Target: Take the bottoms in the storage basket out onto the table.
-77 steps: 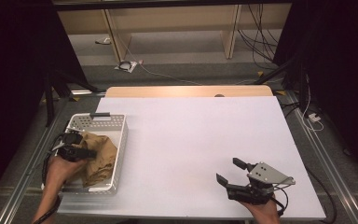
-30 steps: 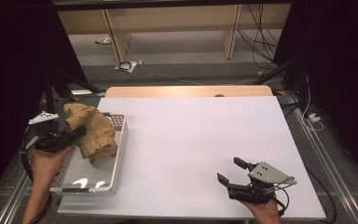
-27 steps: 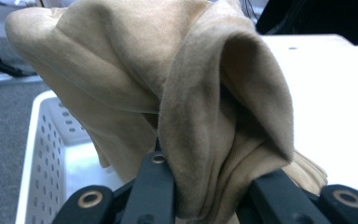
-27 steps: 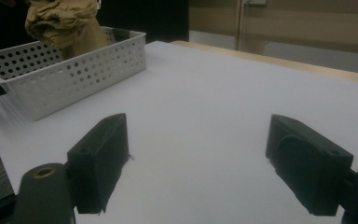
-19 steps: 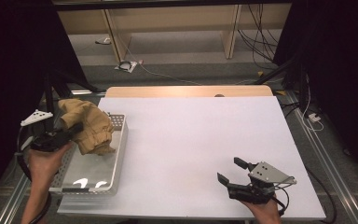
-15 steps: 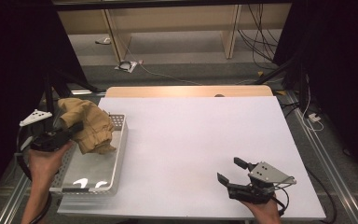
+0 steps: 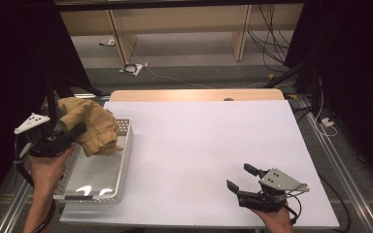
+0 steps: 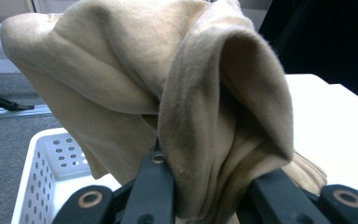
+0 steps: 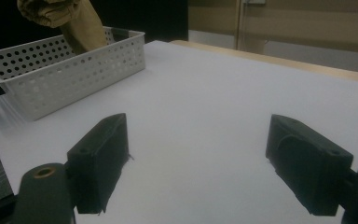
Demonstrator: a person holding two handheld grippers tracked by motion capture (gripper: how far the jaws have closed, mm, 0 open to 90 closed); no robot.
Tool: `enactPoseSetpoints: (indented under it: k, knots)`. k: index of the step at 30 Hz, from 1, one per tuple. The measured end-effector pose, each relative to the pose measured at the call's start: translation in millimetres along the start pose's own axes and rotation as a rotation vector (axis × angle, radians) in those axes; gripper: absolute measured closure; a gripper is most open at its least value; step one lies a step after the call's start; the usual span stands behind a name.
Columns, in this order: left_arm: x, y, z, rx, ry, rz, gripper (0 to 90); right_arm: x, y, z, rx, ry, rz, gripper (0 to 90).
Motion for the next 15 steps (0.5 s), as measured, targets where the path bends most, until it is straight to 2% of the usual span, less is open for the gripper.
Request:
enactPoseSetpoints:
  k: [15]
  knots:
    - [-19.2, -3.1, -3.2, -0.005, 0.038, -0.022, 80.7, 0.0, 0.5, -0.3, 0.002, 0.000, -0.003, 22.2]
Point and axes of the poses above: each handheld gripper's, and its own axes: z roughly backward along the jaws, y roughly out of its underside, x roughly to its left, the point moved 9 cm from there along -z, roughly forward along the jaws, and after that the axes turned 3 degrees about x, right-handed, at the moved point
